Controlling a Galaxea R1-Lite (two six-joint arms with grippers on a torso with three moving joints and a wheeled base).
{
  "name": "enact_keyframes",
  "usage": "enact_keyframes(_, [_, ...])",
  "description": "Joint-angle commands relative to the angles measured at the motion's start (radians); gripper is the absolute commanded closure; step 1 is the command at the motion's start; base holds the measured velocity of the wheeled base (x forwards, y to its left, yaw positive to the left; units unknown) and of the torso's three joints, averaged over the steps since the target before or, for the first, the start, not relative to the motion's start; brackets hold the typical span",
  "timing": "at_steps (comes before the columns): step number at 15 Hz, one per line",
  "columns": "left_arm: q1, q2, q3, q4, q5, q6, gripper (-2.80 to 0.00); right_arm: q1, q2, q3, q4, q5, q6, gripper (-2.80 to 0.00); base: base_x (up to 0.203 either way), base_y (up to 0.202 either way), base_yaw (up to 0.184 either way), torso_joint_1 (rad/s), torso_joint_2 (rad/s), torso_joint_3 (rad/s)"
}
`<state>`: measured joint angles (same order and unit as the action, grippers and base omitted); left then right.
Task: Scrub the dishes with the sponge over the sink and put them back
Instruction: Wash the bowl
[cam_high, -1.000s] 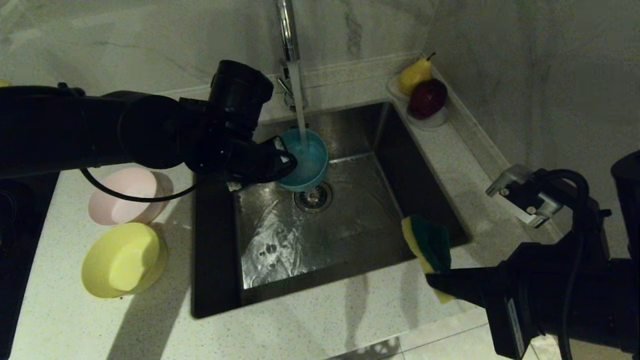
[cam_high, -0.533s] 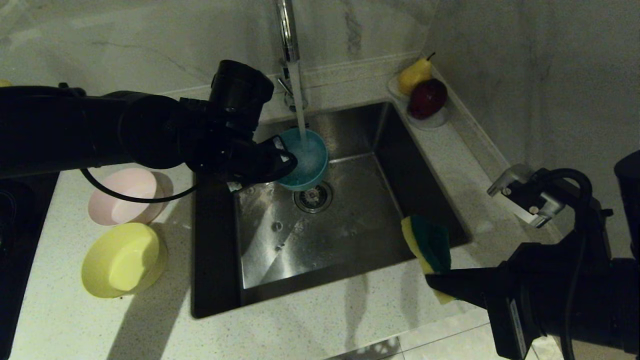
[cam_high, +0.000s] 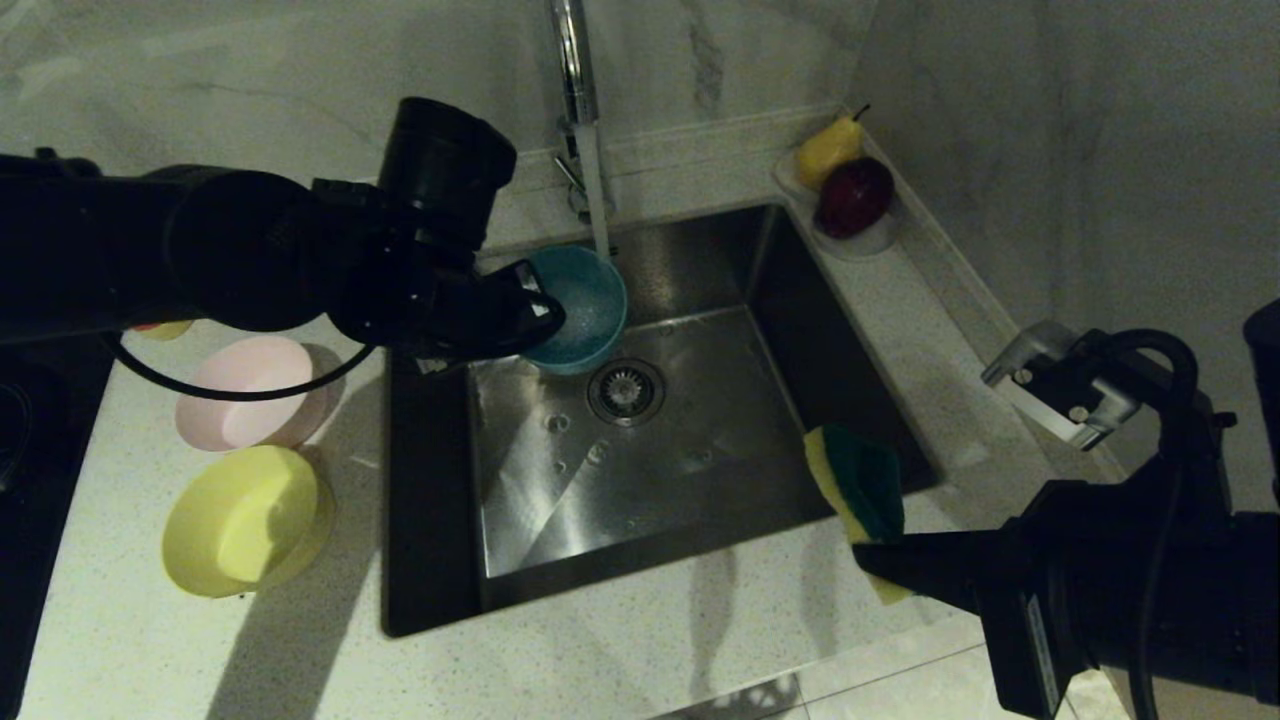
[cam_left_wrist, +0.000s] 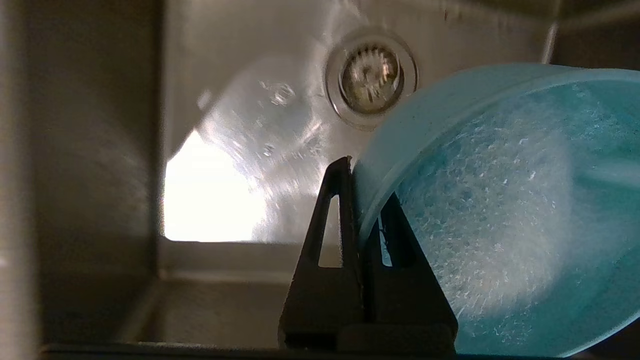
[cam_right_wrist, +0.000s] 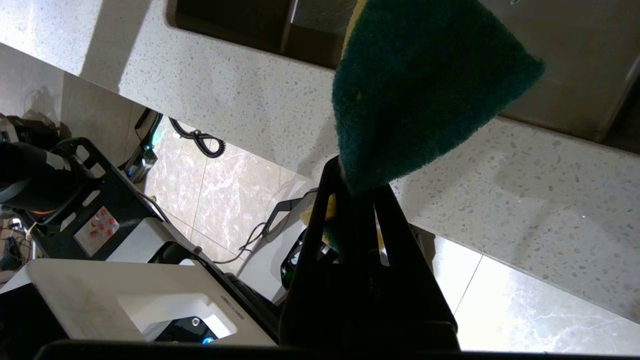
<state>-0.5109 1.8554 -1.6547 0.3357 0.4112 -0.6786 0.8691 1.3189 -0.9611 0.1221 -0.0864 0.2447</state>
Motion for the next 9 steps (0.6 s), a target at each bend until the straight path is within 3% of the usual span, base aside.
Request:
enact_keyframes(1, [0.016,-0.092,0.026,-0.019,0.007,0.004,0.0,0.001,-0.003,0.005,0.001,0.0,0.004,0.0,0.0,0.0,0.0,0.0,0.0,0.0])
enact_keyframes(4, [0.019,-0.167,0.14,-0.167,0.023,0.086,0.0,-0.001,-0.007,0.005,0.001,-0.001,0.004,0.0,0.0,0.0,0.0,0.0,0.0,0.0])
enact_keyframes(6, [0.019,-0.209,0.28,-0.324,0.04,0.168,0.0,0.0,-0.005,0.007,0.002,0.0,0.004,0.0,0.0,0.0,0.0,0.0,0.0,0.0])
enact_keyframes(9, [0.019,-0.263,0.501,-0.678,0.044,0.326,0.0,0.0,0.005,0.013,0.001,0.0,0.004,0.0,0.0,0.0,0.0,0.0,0.0,0.0])
